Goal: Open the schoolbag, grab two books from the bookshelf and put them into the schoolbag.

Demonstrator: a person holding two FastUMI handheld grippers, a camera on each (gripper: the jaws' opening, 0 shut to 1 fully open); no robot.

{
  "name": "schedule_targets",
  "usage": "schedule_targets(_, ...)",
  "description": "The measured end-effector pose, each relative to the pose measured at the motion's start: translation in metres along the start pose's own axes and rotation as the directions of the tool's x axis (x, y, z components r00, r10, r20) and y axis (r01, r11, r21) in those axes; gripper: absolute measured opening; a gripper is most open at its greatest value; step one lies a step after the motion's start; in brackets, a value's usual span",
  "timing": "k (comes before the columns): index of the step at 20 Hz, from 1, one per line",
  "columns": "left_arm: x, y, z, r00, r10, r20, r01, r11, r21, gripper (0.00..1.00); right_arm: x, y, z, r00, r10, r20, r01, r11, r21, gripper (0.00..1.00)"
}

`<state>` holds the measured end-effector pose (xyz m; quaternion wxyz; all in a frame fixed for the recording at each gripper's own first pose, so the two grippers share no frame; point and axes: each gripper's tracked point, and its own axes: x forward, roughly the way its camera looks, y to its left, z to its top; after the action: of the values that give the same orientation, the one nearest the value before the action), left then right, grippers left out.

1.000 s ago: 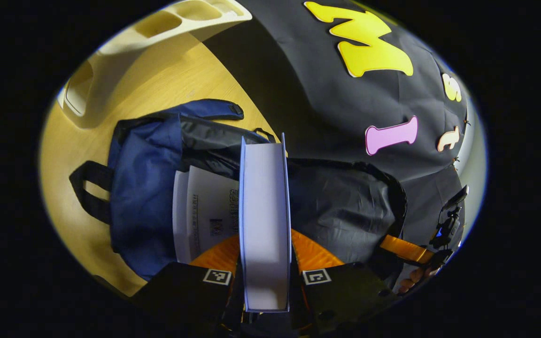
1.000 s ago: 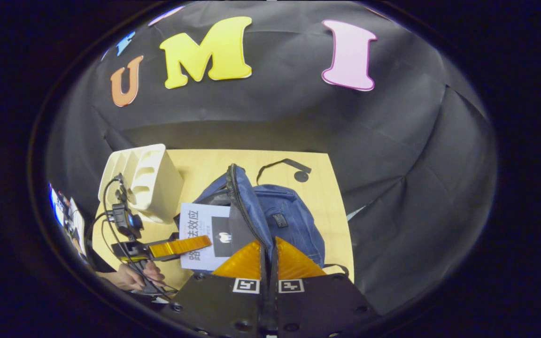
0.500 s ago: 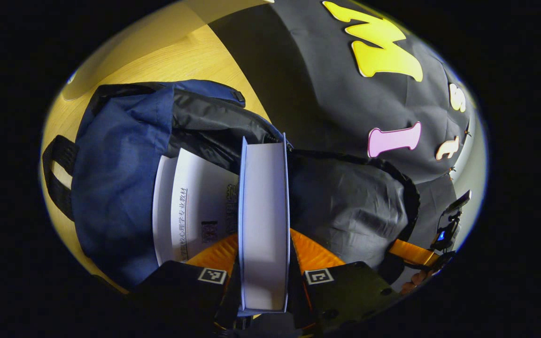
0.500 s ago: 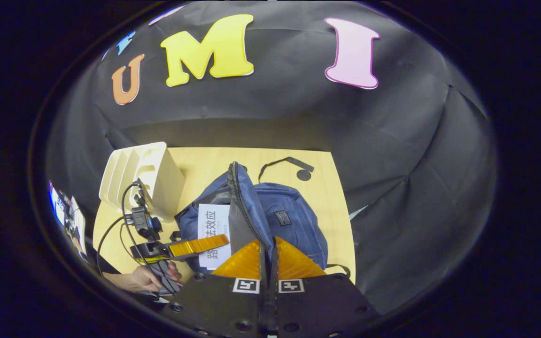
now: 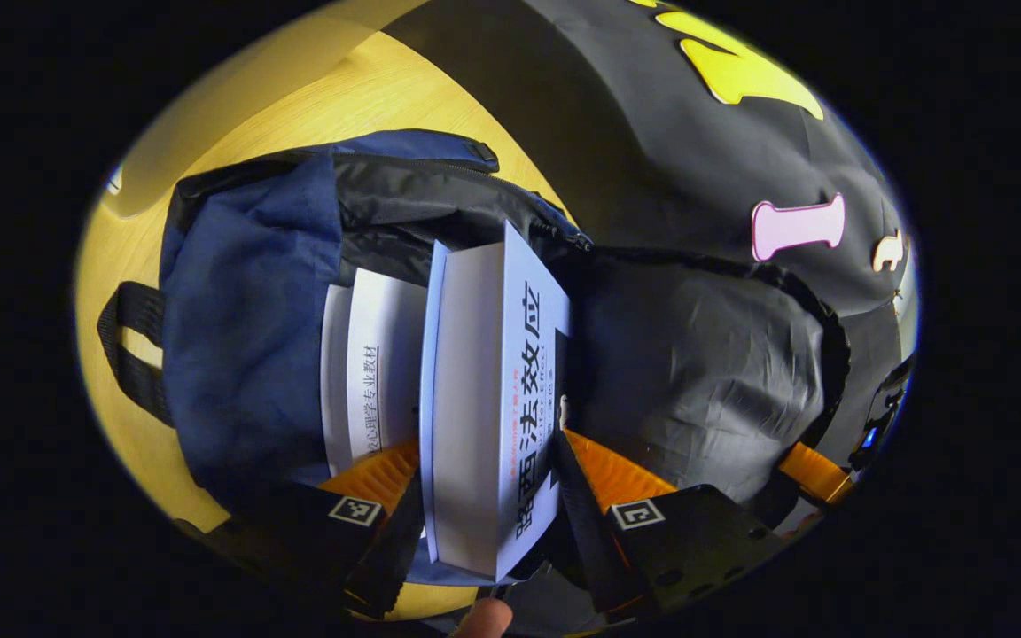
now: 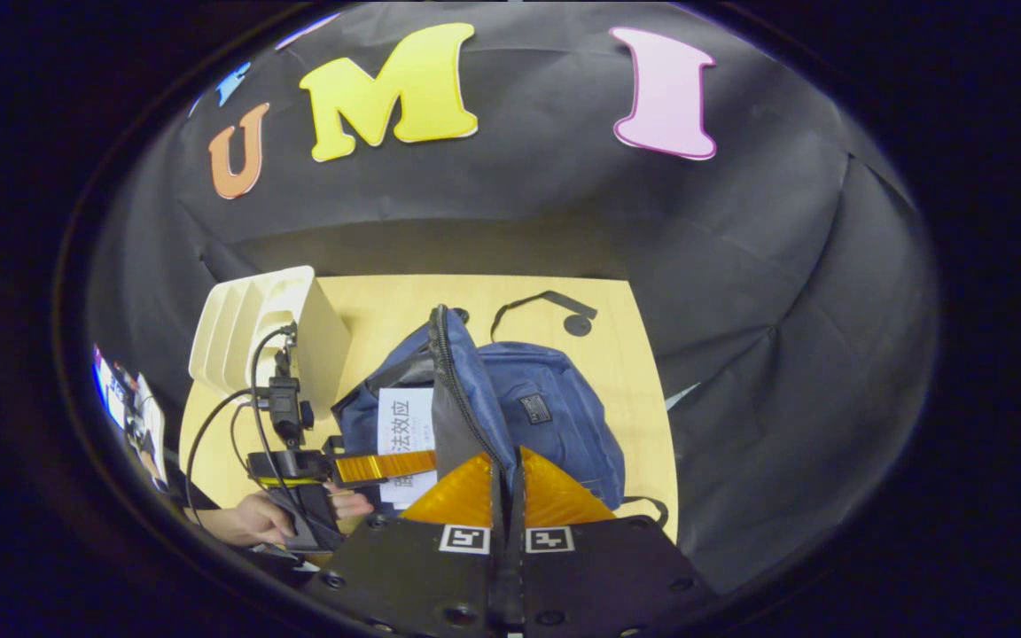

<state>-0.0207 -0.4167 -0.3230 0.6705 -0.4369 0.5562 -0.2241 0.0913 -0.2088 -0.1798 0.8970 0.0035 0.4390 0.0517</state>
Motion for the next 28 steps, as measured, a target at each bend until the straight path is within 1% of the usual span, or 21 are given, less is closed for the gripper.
schedule_targets(1,-0.004,0.002,-0.002,1.0,0.024,-0.011,-0.024,1.0,0.006,0.8,0.0,0.001,0.0,1.0,0.003,0.001,-0.003,1.0,-0.002,0.0)
schedule_targets(2,-0.009,0.003,-0.003,0.999,0.038,-0.014,-0.038,0.999,0.011,0.92,0.001,0.002,0.0,1.0,0.006,0.002,-0.006,1.0,-0.001,0.0)
schedule_targets(3,-0.013,0.006,-0.004,0.998,0.06,-0.024,-0.06,0.998,0.019,0.82,0.002,0.003,-0.001,1.0,0.01,0.001,-0.01,1.0,0.003,0.0)
schedule_targets(4,-0.019,0.01,-0.006,0.995,0.092,-0.034,-0.091,0.996,0.026,0.84,0.002,0.005,-0.003,1.0,0.016,-0.002,-0.016,1.0,0.01,0.0)
schedule_targets(5,-0.027,0.015,-0.005,0.991,0.13,-0.037,-0.128,0.991,0.042,0.9,0.003,0.008,-0.004,1.0,0.021,-0.003,-0.021,1.0,0.014,0.0)
schedule_targets(7,-0.048,0.023,0.003,0.979,0.205,-0.02,-0.202,0.973,0.11,0.9,0.005,0.014,-0.006,1.0,0.028,-0.002,-0.028,0.999,0.015,0.0)
schedule_targets(9,-0.07,0.03,0.016,0.963,0.27,0.018,-0.267,0.942,0.205,0.9,0.005,0.021,-0.007,0.999,0.031,0.005,-0.031,0.999,0.007,0.0)
schedule_targets(11,-0.094,0.03,0.028,0.949,0.31,0.057,-0.313,0.91,0.271,0.9,0.004,0.03,-0.007,0.999,0.037,0.012,-0.037,0.999,0.005,0.0)
schedule_targets(13,-0.118,0.028,0.038,0.938,0.336,0.082,-0.345,0.888,0.303,0.9,0.005,0.041,-0.008,0.999,0.046,0.019,-0.047,0.999,0.011,0.0)
schedule_targets(15,-0.141,0.031,0.046,0.925,0.367,0.102,-0.38,0.87,0.315,0.9,0.005,0.053,-0.01,0.998,0.051,0.026,-0.052,0.999,0.009,0.0)
schedule_targets(19,-0.188,0.047,0.048,0.885,0.453,0.111,-0.46,0.808,0.369,0.9,0.005,0.079,-0.017,0.998,0.054,0.028,-0.054,0.999,-0.006,0.0)
schedule_targets(21,-0.211,0.051,0.051,0.87,0.476,0.132,-0.485,0.772,0.411,0.9,0.006,0.093,-0.021,0.998,0.055,0.026,-0.055,0.998,-0.015,0.0)
schedule_targets(23,-0.236,0.052,0.061,0.857,0.481,0.187,-0.511,0.742,0.434,0.9,0.005,0.108,-0.024,0.998,0.062,0.032,-0.062,0.998,-0.02,0.0)
schedule_targets(24,-0.249,0.05,0.069,0.85,0.476,0.227,-0.525,0.733,0.433,0.9,0.004,0.114,-0.025,0.998,0.06,0.033,-0.059,0.998,-0.022,0.03)
schedule_targets(25,-0.262,0.046,0.077,0.843,0.466,0.268,-0.537,0.728,0.426,0.9,0.003,0.122,-0.027,0.997,0.064,0.037,-0.063,0.998,-0.024,0.03)
schedule_targets(26,-0.275,0.044,0.086,0.835,0.454,0.311,-0.549,0.724,0.418,0.9,0.002,0.129,-0.028,0.997,0.069,0.043,-0.068,0.997,-0.022,0.07)
schedule_targets(27,-0.289,0.04,0.097,0.823,0.439,0.361,-0.563,0.718,0.41,0.9,0.001,0.135,-0.031,0.996,0.073,0.045,-0.072,0.997,-0.02,0.11)
schedule_targets(28,-0.304,0.036,0.108,0.806,0.42,0.417,-0.578,0.709,0.404,0.9,-0.001,0.141,-0.033,0.996,0.074,0.047,-0.073,0.997,-0.019,0.12)
